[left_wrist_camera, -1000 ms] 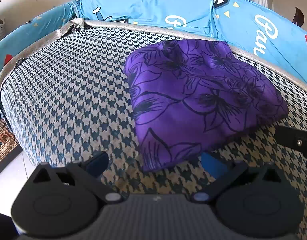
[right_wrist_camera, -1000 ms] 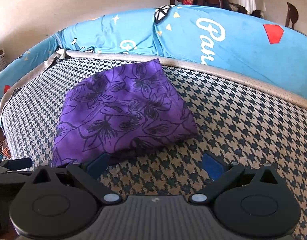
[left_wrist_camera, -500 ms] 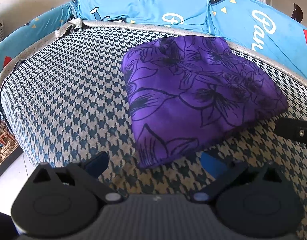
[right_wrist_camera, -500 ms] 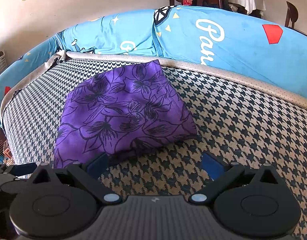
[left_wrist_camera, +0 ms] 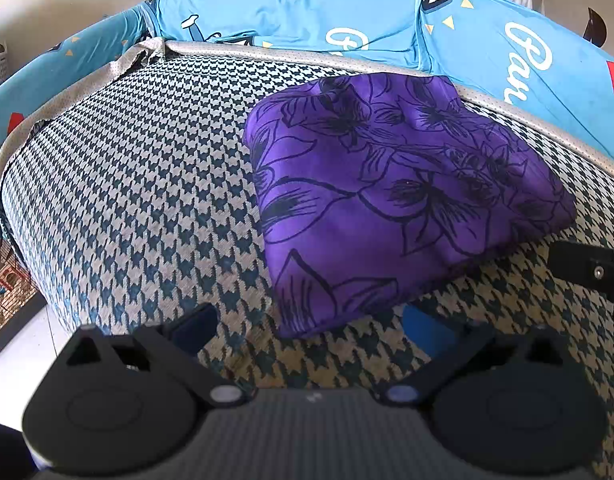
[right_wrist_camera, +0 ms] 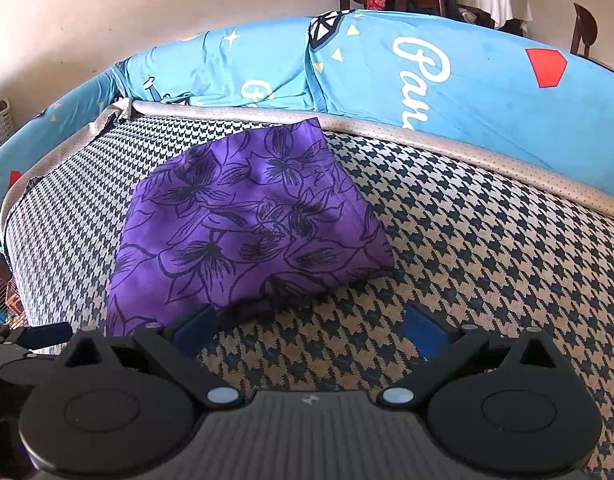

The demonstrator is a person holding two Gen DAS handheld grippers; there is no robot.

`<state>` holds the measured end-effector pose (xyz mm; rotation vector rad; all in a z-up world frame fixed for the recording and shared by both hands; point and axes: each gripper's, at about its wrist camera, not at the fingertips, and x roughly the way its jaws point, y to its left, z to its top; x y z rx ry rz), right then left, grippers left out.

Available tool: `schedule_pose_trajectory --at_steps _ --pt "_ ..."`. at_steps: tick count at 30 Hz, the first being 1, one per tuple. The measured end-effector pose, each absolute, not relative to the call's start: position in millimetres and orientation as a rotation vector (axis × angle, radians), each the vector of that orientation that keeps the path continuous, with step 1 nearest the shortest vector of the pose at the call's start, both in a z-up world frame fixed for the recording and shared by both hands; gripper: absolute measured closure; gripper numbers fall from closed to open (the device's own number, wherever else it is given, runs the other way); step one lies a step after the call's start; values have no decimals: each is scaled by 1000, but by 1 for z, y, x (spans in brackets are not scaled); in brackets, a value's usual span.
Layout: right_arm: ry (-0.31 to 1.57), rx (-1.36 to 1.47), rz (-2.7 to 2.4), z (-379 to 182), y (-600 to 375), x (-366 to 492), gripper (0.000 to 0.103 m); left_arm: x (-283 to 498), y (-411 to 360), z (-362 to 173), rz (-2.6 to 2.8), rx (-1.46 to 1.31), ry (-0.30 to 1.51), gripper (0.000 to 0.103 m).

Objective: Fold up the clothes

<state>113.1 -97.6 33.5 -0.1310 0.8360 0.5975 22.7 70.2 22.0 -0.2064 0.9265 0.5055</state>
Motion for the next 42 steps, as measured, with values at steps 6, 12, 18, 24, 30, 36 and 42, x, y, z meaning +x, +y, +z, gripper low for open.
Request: schedule_pose_trajectory --at_steps 6,12,18,24,30,36,42 --pt "837 -132 595 34 -97 113 1 23 70 22 508 -206 928 0" --pt "837 -131 594 34 -98 113 1 23 71 22 507 -206 925 0" --pt "840 -135 594 33 -97 113 1 23 70 22 507 -206 925 0" --pt "838 -136 596 33 -97 113 1 23 69 22 506 -201 926 0" --pt "838 -137 593 33 -98 113 1 23 69 22 512 -197 922 0" --pt "837 -136 590 33 -99 114 1 23 71 22 516 -197 919 0" --pt "846 -142 585 30 -98 116 1 22 72 24 515 -200 915 0"
